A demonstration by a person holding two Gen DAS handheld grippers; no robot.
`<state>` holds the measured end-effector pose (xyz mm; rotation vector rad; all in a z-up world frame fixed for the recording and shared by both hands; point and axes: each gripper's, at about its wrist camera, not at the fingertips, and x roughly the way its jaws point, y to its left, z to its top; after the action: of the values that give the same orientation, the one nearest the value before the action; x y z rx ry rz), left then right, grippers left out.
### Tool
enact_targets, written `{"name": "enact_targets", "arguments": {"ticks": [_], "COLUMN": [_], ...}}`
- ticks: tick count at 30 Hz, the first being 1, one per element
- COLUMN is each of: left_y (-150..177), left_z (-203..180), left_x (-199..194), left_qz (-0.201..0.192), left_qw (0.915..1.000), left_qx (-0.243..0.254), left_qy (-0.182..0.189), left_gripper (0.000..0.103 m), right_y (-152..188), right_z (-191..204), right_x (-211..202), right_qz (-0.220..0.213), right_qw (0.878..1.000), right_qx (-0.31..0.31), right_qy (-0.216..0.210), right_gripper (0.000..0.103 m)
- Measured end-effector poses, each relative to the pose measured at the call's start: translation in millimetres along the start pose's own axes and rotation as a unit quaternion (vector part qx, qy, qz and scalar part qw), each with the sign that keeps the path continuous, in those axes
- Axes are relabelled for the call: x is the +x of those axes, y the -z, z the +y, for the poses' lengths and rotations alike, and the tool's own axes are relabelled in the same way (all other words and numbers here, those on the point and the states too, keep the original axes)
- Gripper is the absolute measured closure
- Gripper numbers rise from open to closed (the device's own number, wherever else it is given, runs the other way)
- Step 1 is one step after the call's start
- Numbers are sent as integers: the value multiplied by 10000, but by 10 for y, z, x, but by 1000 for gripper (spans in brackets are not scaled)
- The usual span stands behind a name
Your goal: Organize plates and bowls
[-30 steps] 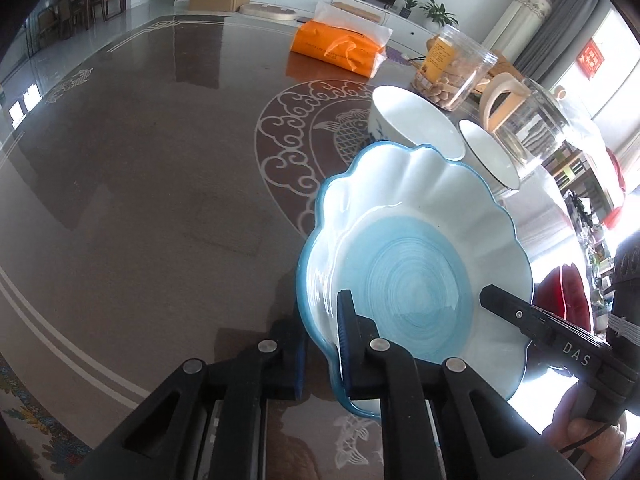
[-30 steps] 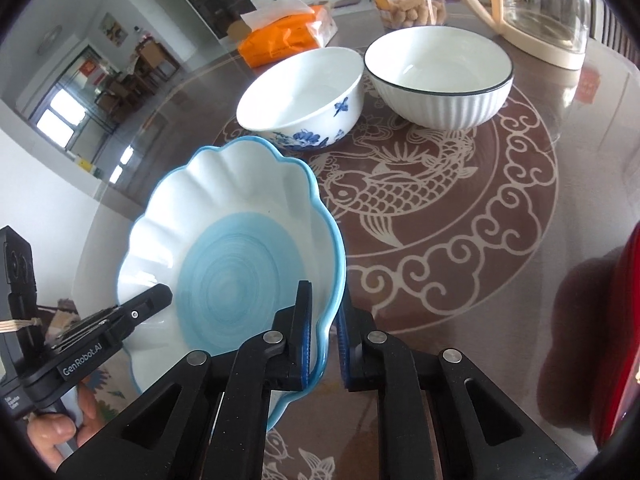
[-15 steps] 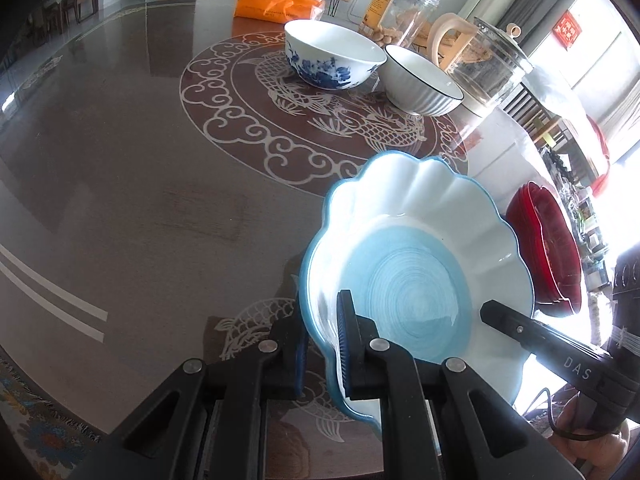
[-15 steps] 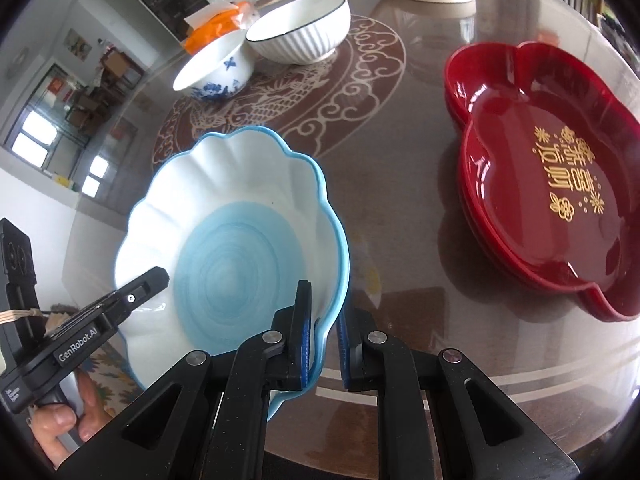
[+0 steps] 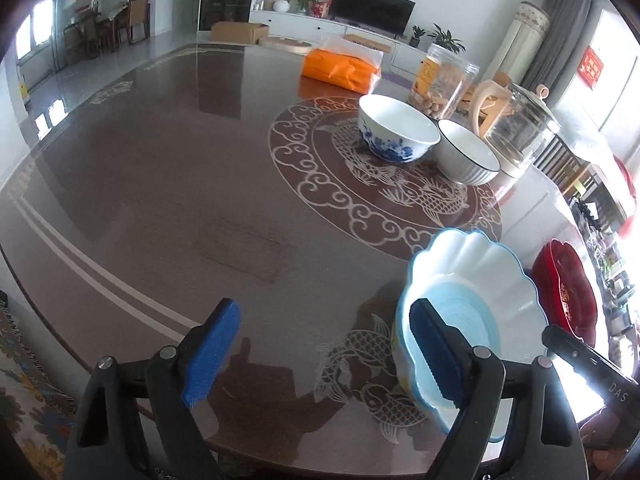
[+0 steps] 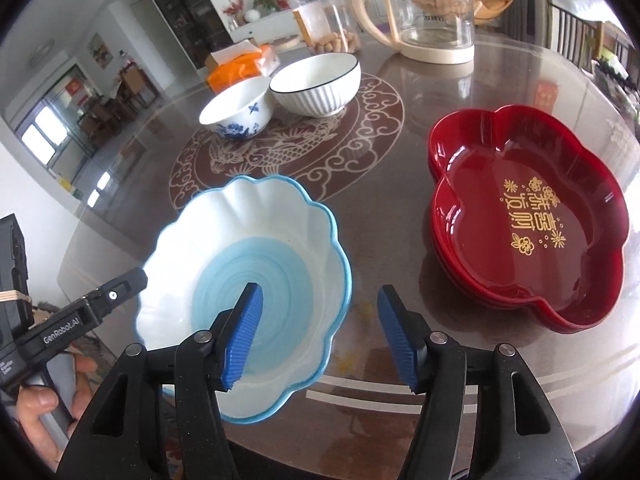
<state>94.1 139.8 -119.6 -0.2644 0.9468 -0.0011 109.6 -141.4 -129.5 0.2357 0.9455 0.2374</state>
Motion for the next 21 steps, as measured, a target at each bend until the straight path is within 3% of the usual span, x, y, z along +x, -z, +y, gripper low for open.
{"name": "enact_targets", "arguments": {"ticks": [10, 15, 21], "left_y": [-4, 16, 13], "left_z": [43, -55, -104], "left_x": [-243, -271, -291], "left_qz": [-254, -348, -416], "left_qw": [9979, 9963, 9948], "left_qx": [233, 430, 548], "left_qy": [-550, -651, -755], "left_gripper": [17, 17, 17], "right_y": [9, 65, 64], "right_z": [153, 166, 80], "right_x": [-314, -396, -454], "right_qz": [-585, -757, -829], "right_qw": [9969, 9934, 9934], "right_qx": [-408, -687, -574], "right_qy": [325, 529, 541], "right_gripper": [36, 36, 36]}}
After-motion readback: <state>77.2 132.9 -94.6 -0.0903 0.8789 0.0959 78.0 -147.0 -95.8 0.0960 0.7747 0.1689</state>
